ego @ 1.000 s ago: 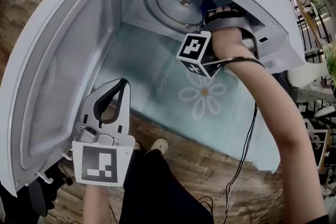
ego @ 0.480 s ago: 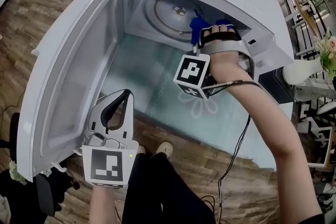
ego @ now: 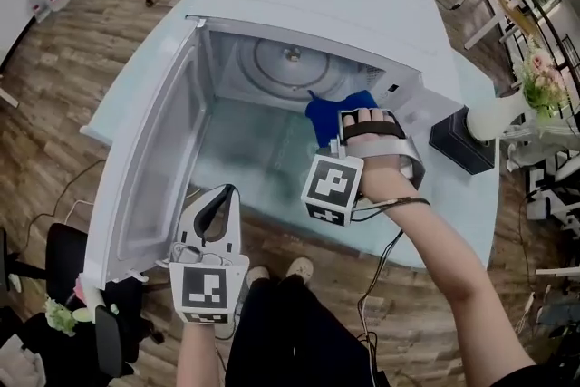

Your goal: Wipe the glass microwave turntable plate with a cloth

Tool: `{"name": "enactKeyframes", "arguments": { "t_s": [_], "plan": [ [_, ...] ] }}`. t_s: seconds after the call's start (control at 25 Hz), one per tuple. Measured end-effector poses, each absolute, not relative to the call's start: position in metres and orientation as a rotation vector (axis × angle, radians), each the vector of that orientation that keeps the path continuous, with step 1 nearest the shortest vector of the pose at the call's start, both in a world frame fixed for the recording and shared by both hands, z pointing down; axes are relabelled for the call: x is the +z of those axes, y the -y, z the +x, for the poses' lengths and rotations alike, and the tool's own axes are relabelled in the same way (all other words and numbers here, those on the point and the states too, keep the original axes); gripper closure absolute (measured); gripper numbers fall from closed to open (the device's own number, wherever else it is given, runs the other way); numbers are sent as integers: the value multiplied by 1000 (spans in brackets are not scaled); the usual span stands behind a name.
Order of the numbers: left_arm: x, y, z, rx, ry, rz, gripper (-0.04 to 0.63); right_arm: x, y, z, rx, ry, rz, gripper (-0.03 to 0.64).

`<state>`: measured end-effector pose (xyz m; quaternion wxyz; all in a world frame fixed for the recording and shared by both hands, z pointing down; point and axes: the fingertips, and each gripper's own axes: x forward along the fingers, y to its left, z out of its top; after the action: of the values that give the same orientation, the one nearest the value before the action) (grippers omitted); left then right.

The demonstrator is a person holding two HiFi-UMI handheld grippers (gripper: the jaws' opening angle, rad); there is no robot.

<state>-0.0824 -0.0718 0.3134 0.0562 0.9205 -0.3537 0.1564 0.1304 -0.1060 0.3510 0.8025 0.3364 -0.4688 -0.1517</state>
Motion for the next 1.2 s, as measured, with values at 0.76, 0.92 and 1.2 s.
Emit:
{"name": "enactKeyframes", "arguments": {
  "t_s": [0.76,0.92,1.2],
  "plan": [
    [225,41,-46,410,959,2820,591,247,-6,148,395,1824,1700,558],
    [204,33,-13,374,890,2861,591,205,-30,163,463,1963,1942,558],
    [177,30,37,331,780,2948,591,150,-80,211,317,1948,2380,558]
  ]
}}
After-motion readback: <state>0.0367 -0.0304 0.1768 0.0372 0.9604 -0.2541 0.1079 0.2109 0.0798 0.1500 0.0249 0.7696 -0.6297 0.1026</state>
